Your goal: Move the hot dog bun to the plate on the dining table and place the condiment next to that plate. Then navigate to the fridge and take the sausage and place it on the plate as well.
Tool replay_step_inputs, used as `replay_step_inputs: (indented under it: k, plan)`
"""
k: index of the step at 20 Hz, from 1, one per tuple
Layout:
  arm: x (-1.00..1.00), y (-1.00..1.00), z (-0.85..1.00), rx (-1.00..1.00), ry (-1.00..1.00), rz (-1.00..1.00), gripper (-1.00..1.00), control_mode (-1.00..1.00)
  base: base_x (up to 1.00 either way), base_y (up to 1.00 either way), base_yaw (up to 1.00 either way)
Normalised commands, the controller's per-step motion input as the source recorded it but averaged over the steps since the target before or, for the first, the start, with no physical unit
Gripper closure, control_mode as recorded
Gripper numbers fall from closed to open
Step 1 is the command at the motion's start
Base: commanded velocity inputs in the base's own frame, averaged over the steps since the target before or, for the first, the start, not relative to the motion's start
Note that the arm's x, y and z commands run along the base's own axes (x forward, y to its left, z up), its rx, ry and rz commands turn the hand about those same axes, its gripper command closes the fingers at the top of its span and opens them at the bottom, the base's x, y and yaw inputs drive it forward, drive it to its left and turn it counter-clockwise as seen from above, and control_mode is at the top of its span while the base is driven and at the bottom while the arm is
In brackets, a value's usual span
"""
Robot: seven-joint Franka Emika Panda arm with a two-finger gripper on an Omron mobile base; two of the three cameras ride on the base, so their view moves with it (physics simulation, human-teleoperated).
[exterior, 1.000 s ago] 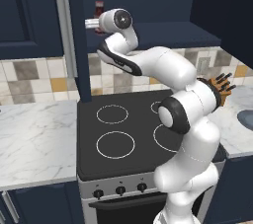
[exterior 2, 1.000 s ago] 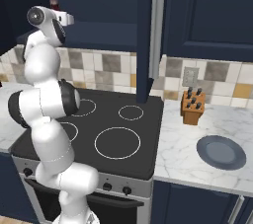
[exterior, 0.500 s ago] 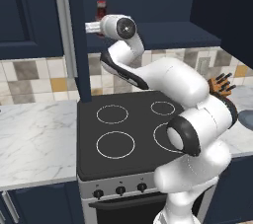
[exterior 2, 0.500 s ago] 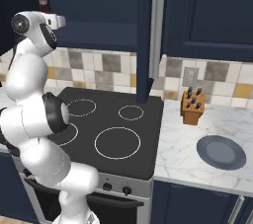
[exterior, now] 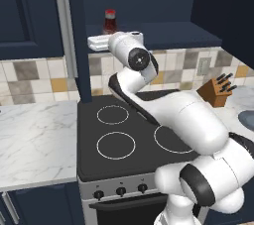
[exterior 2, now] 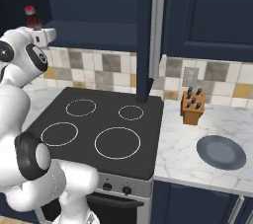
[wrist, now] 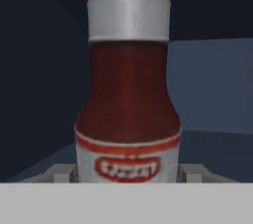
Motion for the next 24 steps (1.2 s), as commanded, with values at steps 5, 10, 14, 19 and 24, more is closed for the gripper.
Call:
replay_step_inputs:
  k: [5, 10, 14, 19, 24]
  plan:
    - [-0.81, -0.33, 0.35, 0.13, 0.01, 0.00, 1.00, -1.00, 0.00, 0.00, 0.00]
    - [-0.68, -0.30, 0.53, 0.27, 0.17, -0.01, 1.00, -1.00, 0.00, 0.00, 0.00]
    - [-0.72, -0.21, 0.45, 0.33, 0.31, -0.05, 1.00, -1.00, 0.00, 0.00, 0.00]
    - [-0.76, -0.18, 0.16, 0.26, 0.26, -0.03, 1.00, -1.00, 0.00, 0.00, 0.00]
    - [-0.65, -0.05, 0.01, 0.03, 0.04, 0.16, 1.00, -1.00, 0.00, 0.00, 0.00]
